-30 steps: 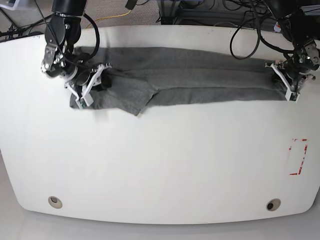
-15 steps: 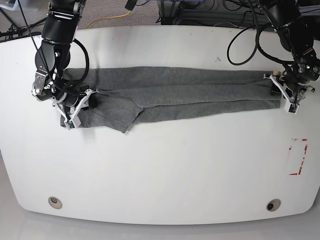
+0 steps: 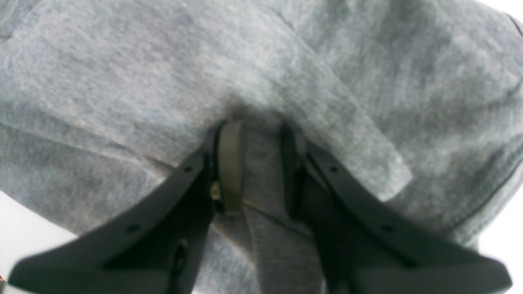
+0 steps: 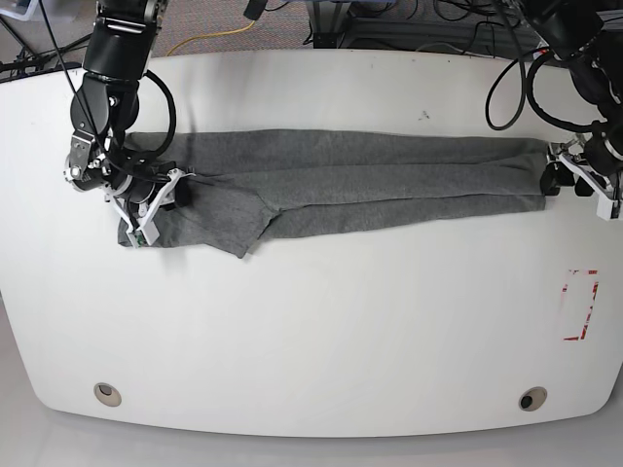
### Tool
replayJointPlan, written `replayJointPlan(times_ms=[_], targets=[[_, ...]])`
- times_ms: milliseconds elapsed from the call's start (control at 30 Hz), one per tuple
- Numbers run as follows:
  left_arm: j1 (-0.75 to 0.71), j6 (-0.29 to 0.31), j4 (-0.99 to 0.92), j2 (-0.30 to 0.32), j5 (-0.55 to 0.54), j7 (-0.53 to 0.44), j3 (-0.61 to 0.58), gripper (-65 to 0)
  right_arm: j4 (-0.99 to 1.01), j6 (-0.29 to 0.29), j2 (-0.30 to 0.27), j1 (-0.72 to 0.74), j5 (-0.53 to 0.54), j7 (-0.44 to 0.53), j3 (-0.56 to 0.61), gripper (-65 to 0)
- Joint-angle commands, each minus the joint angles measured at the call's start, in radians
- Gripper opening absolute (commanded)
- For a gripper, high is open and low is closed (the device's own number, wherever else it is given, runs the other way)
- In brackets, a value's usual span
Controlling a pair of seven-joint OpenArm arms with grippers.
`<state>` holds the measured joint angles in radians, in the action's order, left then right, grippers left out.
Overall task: Fold the T-shirt properly
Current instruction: 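Pull the folded shirt away from the base with both grippers, then release the strip end and grasp it again with the left gripper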
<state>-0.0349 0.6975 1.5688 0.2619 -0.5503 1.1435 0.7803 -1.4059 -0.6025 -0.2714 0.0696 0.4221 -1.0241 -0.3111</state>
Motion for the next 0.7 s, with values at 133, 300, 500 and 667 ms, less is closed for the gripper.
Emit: replayJointPlan(times_ms=[133, 300, 500, 667], targets=[[0.007, 0.001, -0.132, 0.06, -0.075, 0.002, 0.009, -18.7, -0.014, -0.004, -0.015, 0.011, 0.007, 0.001, -0.003, -50.3], [0.011, 0.001, -0.204, 0.066, -0.096, 0.0, 0.012, -18.6, -0.014, -0.004, -0.016, 0.011, 0.007, 0.001, -0.003, -50.3], [0.01, 0.001, -0.215, 0.064, -0.098, 0.002, -0.009, -18.5, -0.014, -0.004, -0.013, 0.011, 0.007, 0.001, -0.003, -50.4], [0.013, 0.001, -0.216, 0.058, -0.098, 0.003, -0.066, -18.5, -0.014, -0.004, -0.012, 0.011, 0.007, 0.001, -0.003, -50.4]])
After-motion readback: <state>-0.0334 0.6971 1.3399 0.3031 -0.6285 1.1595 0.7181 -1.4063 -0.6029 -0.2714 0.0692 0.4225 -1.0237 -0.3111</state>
